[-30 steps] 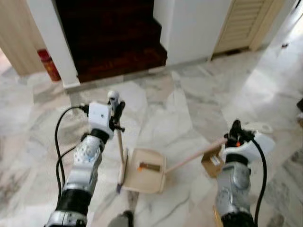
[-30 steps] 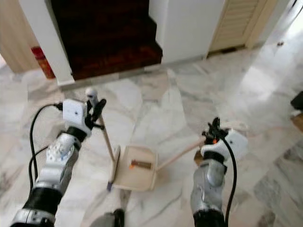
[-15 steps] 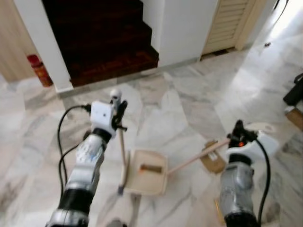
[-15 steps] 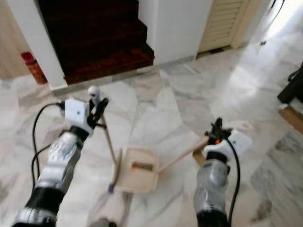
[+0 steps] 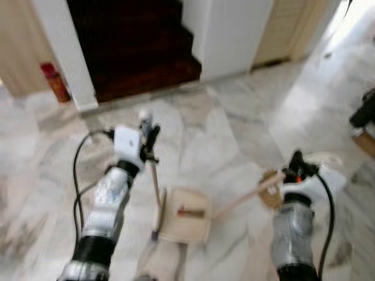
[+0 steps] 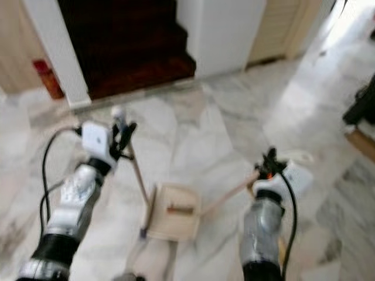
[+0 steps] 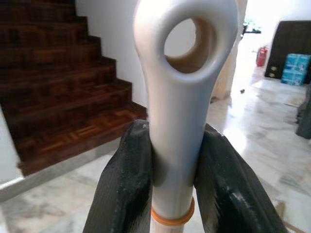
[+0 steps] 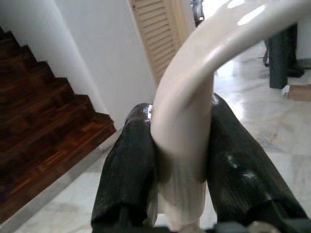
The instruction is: Sweep floor
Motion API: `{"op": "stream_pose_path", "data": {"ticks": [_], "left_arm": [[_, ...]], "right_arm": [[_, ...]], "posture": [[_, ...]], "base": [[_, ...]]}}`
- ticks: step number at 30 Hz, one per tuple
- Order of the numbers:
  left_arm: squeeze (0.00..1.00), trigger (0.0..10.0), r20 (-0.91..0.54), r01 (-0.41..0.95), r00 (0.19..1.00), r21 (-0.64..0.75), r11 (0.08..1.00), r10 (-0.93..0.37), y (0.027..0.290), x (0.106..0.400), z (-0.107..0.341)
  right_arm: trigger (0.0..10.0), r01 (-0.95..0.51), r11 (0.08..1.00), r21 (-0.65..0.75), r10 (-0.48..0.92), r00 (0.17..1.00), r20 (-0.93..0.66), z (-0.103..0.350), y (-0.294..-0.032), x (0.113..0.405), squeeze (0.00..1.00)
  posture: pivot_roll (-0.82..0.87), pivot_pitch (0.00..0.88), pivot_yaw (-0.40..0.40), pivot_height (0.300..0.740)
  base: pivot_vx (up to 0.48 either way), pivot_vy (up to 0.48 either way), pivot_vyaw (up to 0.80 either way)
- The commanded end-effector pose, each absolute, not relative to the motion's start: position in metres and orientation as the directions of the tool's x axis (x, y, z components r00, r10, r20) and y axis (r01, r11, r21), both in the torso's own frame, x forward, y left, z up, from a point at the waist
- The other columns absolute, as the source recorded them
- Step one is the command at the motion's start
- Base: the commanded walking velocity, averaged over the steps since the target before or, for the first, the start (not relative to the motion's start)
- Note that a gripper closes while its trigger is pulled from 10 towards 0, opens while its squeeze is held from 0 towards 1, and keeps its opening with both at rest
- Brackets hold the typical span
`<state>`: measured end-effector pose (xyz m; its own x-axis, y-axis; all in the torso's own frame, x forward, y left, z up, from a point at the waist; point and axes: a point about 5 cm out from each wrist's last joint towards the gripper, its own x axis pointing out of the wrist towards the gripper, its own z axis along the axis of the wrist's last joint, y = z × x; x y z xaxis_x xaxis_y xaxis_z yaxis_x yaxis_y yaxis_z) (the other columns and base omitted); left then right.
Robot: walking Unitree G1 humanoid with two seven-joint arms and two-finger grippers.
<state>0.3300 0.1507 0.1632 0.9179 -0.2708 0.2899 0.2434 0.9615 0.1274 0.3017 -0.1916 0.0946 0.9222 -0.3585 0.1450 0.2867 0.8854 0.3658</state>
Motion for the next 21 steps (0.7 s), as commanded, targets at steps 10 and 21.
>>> {"op": "stream_pose_path", "data": {"ticks": [10, 21], "left_arm": [[0.0, 10.0, 0.37, 0.278, 0.876, 0.132, 0.951, -0.308, 0.1376, 0.3296, 0.1827], [0.0, 10.0, 0.364, 0.27, 0.883, 0.126, 0.955, -0.297, 0.1394, 0.3286, 0.1812]], "right_arm": [[10.0, 0.293, 0.867, 0.403, -0.381, 0.911, 0.159, 0.0989, -0.1956, 0.3028, 0.0], [10.0, 0.295, 0.867, 0.401, -0.382, 0.911, 0.156, 0.0989, -0.1964, 0.3032, 0.0]], "posture": [[0.17, 0.102, -0.082, 0.74], [0.17, 0.112, -0.085, 0.74]], "base": [[0.0, 0.276, 0.0], [0.0, 0.278, 0.0]]}}
